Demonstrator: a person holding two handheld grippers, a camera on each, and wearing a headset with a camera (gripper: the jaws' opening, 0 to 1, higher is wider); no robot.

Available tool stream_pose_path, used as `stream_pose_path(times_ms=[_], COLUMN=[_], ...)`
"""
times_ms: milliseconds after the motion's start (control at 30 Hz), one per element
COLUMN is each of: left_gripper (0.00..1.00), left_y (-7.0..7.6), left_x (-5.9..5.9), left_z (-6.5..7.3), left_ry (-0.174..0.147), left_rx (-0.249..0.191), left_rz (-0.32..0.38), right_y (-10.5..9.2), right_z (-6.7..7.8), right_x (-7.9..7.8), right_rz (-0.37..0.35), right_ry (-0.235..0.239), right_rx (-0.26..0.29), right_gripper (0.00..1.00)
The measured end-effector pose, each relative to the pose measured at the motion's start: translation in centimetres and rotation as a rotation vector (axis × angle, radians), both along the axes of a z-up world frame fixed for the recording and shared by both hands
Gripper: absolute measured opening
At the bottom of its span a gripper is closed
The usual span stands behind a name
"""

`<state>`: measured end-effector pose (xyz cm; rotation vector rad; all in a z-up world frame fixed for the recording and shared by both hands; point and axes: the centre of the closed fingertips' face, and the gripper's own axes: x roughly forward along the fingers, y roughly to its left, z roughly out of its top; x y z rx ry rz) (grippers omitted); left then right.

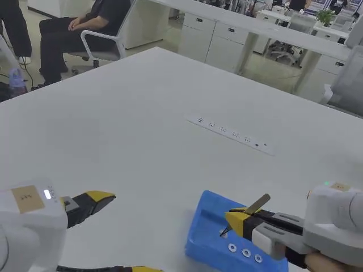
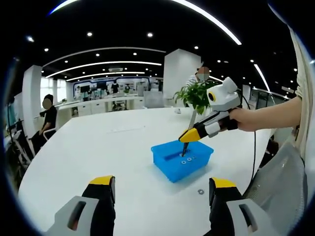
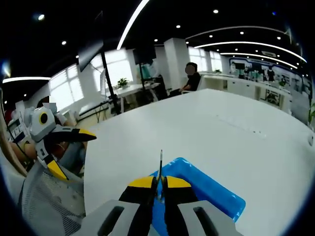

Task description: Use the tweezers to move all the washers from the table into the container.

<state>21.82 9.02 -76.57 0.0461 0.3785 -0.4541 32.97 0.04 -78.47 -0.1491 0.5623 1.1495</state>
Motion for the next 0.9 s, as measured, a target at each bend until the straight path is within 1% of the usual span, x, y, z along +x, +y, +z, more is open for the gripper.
stream_pose_path(times_ms=[533, 900], left_gripper=[0.79, 0.79], left_y=[0.0, -0.2], left_x=[0.0, 0.0], left_z=[0.0, -0.2], left_ry=[0.002, 0.011], left_rx=[-0.005, -0.001], left_rz=[0.000, -0.010], right_y=[0.0, 0.0], right_z=[-3.6, -4.8], right_x=[1.5, 2.2], right_rz=[0.014, 0.015], right_ry=[0.048, 0.051], right_rx=[-0.080, -0.116], right_gripper=[0.03, 0.03])
